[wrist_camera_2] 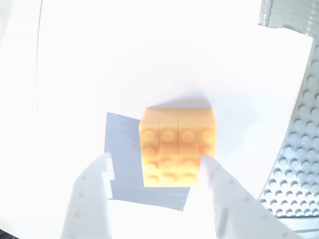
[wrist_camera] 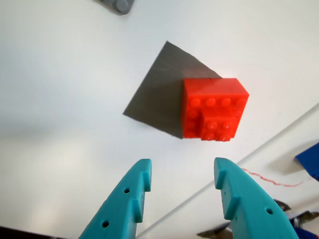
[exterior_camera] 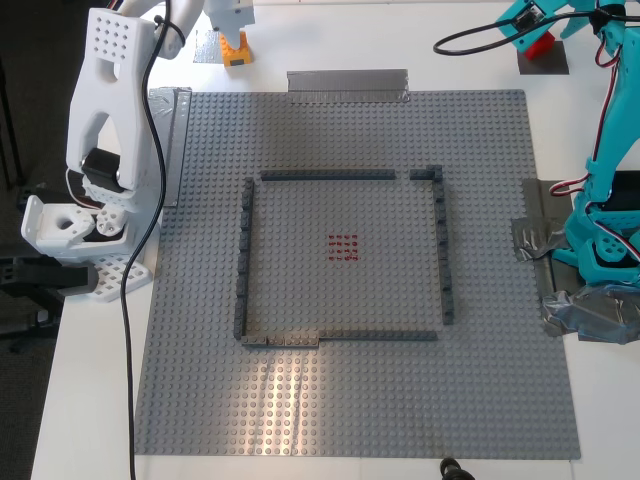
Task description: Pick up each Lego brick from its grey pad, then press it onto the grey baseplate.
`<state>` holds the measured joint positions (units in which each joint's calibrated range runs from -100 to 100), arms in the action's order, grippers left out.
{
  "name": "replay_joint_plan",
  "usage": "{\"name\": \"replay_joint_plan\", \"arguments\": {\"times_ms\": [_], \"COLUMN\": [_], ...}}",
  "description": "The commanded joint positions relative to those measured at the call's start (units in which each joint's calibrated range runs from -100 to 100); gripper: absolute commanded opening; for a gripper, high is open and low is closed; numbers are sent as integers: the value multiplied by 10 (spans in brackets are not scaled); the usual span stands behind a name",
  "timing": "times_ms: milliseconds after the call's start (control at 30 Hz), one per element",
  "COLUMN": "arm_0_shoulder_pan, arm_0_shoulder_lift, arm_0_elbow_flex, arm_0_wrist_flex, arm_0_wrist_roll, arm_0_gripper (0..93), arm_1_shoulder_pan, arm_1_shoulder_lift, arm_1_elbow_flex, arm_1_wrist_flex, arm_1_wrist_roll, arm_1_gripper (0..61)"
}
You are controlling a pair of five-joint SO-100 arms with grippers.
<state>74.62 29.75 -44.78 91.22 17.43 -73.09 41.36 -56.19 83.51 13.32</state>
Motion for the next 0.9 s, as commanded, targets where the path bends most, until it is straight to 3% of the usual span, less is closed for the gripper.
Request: {"name": "replay_joint_plan", "arguments": {"times_ms": [0, 200, 567, 867], "arm_0_shoulder_pan": [10, 4, 1, -1], "arm_0_shoulder_lift": [5, 15, 19, 45], "arm_0_elbow_flex": [-23, -24, -5, -5], "arm_0_wrist_flex": [-41, -89, -107, -108], "arm_0_wrist_roll": [4, 4, 13, 13], "arm_0_gripper": [150, 150, 147, 145], "arm_1_shoulder_pan": [-6, -9, -8, 6], "arm_1_shoulder_lift": [-24, -22, -24, -93], "arm_1_elbow_flex": [-5, -4, -32, -76], "arm_1_wrist_flex": [-1, 9, 32, 84], "arm_1_wrist_roll": [-2, -1, -1, -8], "arm_1_gripper": [199, 91, 2, 2]}}
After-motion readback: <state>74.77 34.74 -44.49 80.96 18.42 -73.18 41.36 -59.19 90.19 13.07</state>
